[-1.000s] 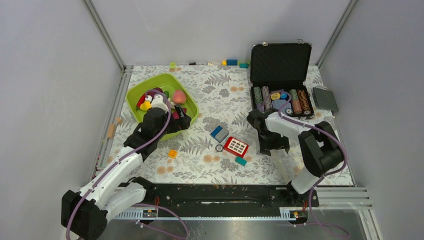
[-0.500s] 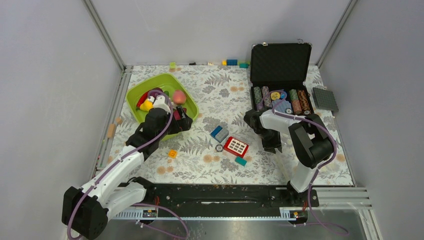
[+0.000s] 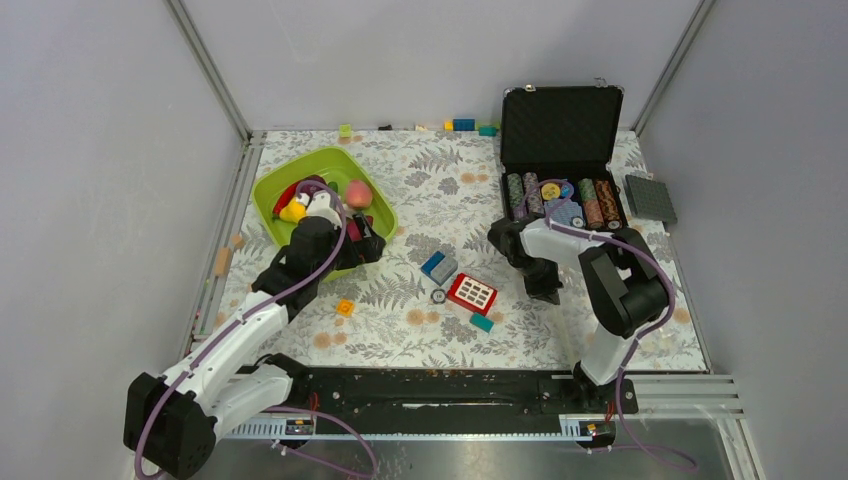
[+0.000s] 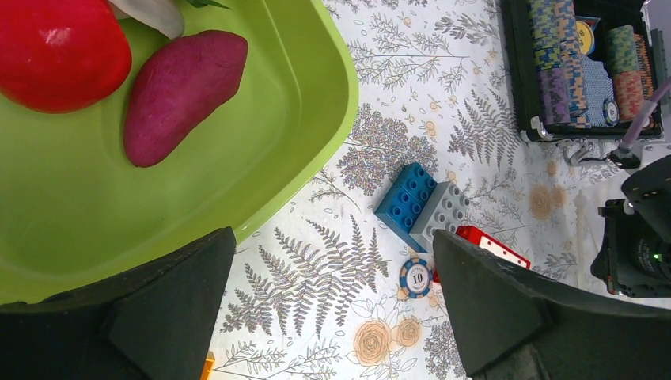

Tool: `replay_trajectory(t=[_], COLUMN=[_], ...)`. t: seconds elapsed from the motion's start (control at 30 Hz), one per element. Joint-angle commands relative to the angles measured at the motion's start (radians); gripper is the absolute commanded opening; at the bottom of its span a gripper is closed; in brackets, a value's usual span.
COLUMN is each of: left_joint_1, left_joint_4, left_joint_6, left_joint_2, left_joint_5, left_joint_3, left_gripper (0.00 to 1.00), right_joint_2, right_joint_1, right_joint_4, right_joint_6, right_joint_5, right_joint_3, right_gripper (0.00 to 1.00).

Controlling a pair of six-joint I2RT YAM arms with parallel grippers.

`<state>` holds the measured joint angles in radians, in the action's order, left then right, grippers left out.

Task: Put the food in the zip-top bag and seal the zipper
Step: Pick up the zipper food storage bag at the center of the board, then open the zipper of the food storage bag at the center of the board.

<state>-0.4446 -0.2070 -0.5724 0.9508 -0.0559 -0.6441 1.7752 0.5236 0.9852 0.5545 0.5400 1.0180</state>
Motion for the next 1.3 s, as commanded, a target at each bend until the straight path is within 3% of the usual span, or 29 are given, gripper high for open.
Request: replay_trajectory(t=[0.0, 0.2, 0.37, 0.63, 0.87, 1.17, 1.2, 1.27], left_joint_1=[0.004, 0.002, -0.025, -0.244, -0.370, -0.422, -0.422, -0.423], left_joint_4=[0.072, 0.179, 0.203, 0.297, 0.384, 0.479, 0.484, 0.467], left_joint_6=[0.012, 0.026, 0.020, 0.000, -0.042, -0.081, -0.088, -0.090], left_joint_2=[-0.021, -0.065, -0.079, 0.012, 0.166, 0.310, 0.324, 0.336], left_joint_5=[0.045, 0.196, 0.235, 0.159, 0.124, 0.183, 0.174, 0.133], left_joint_3=[0.010, 0.058, 0.054, -0.010, -0.090, -0.138, -0.138, -0.143], left_gripper=[0.99, 0.99, 0.99, 0.99, 0.99, 0.99, 0.98, 0.85], right_joint_2=[-0.122, -0.319, -0.424, -0.453, -0.427, -0.392, -0.393, -0.399], right_joint_1=[0.007, 0.007, 0.006, 0.009, 0.029, 0.035, 0.034, 0.035], right_joint_4=[0.020, 0.000, -0.028, -0.124, -0.216, -0.280, -0.291, -0.298], right_joint_6=[-0.033, -0.119, -0.148, -0.118, -0.090, -0.083, -0.083, -0.092], right_joint_5=[-0.035, -0.266, -0.466, -0.762, -0.840, -0.923, -0.944, -0.969], right_joint_3=[0.025, 0.061, 0.141, 0.258, 0.305, 0.362, 0.360, 0.359], right_gripper=[0.00, 0.00, 0.00, 0.00, 0.00, 0.00, 0.00, 0.00])
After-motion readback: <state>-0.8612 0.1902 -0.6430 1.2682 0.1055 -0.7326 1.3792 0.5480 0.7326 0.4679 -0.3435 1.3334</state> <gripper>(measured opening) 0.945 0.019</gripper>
